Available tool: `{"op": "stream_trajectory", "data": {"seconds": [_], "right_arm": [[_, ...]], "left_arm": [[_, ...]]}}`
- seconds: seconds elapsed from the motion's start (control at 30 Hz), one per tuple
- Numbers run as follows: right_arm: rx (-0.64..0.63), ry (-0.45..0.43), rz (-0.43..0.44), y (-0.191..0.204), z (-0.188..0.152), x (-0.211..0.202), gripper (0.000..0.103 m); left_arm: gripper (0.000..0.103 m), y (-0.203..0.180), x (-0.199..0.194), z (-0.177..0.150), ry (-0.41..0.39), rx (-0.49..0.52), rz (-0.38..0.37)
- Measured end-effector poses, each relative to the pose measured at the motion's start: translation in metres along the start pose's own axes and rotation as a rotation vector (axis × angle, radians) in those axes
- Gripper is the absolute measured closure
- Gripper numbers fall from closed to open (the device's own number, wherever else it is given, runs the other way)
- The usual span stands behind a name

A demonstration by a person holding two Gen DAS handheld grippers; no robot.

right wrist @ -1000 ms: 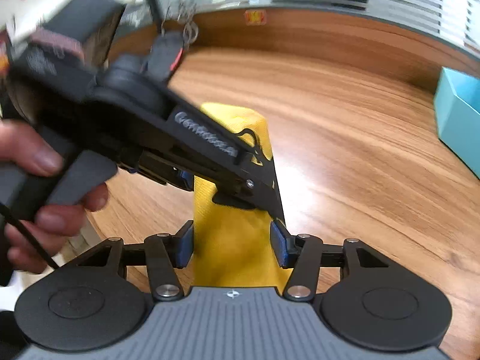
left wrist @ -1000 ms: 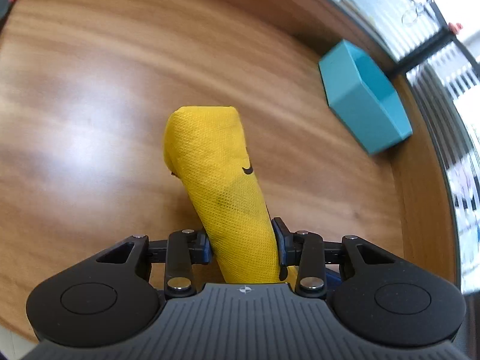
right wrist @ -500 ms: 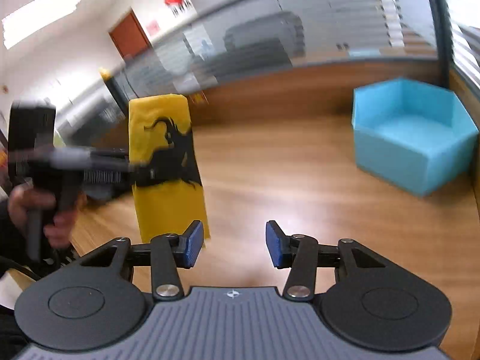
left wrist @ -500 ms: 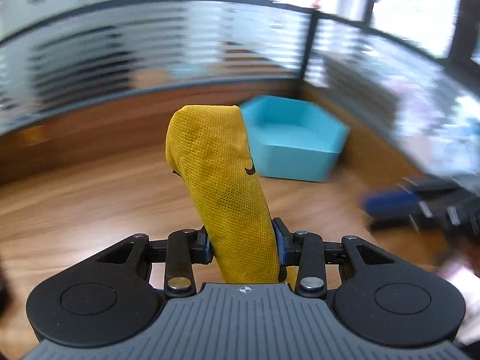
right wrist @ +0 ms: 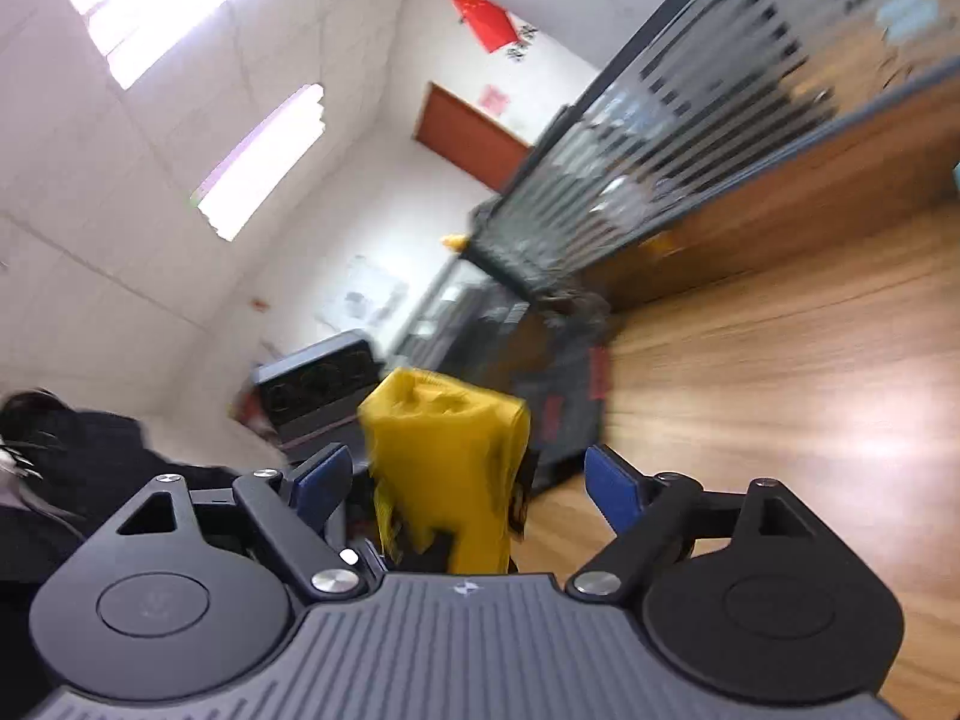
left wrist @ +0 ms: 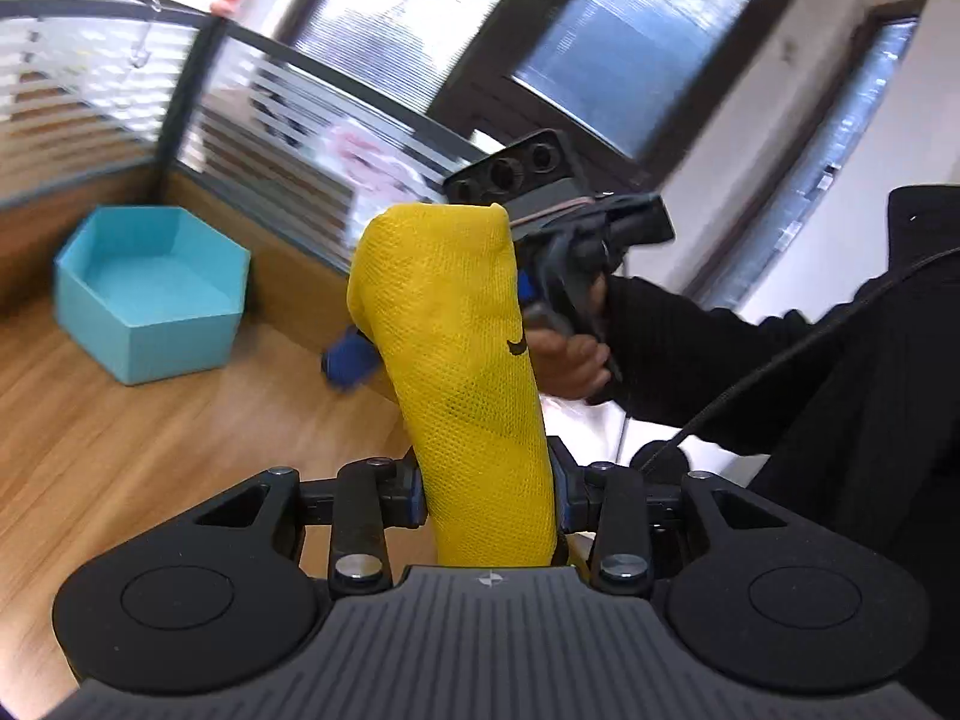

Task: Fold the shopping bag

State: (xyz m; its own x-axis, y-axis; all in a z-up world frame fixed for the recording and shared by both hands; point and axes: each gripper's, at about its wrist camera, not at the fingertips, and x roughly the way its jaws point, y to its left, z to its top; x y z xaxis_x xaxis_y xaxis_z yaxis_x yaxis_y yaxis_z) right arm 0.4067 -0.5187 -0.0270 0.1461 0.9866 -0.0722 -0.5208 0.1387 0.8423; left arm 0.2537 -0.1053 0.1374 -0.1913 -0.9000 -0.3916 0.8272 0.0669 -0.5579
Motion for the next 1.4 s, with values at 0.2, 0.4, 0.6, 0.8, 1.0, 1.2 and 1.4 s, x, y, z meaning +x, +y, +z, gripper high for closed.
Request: {"op": "stream_trajectory", "data": {"seconds": [0.2, 0.4, 0.6, 0.8, 1.0, 1.2, 1.4], "right_arm": [[0.007, -0.071, -0.017, 0.015, -0.029, 0.023, 0.073], [0.000, -0.167, -0.045, 0.016, -0.039, 0.011, 0.078], [0.041, -0.265, 0.000, 0.003, -0.039, -0.014, 0.080], [0.075, -0.284, 0.060, -0.020, -0.019, -0.015, 0.080], [0.081, -0.228, 0.106, -0.031, 0.001, -0.029, 0.080], [0.092, -0.186, 0.119, -0.042, 0.011, -0.036, 0.080], [0.114, -0.195, 0.130, -0.048, 0.009, -0.077, 0.080]], "left_arm": [[0.063, 0.031, -0.012, -0.013, 0.015, -0.125, -0.064], [0.056, 0.048, -0.020, -0.023, -0.077, -0.274, -0.089], [0.054, 0.053, -0.014, -0.021, -0.081, -0.352, -0.052], [0.055, 0.038, 0.005, -0.017, -0.090, -0.382, 0.017], [0.051, 0.035, 0.017, -0.011, -0.122, -0.385, 0.042], [0.057, 0.041, 0.037, 0.019, -0.142, -0.355, 0.075], [0.063, 0.042, 0.052, 0.022, -0.167, -0.337, 0.107]]}}
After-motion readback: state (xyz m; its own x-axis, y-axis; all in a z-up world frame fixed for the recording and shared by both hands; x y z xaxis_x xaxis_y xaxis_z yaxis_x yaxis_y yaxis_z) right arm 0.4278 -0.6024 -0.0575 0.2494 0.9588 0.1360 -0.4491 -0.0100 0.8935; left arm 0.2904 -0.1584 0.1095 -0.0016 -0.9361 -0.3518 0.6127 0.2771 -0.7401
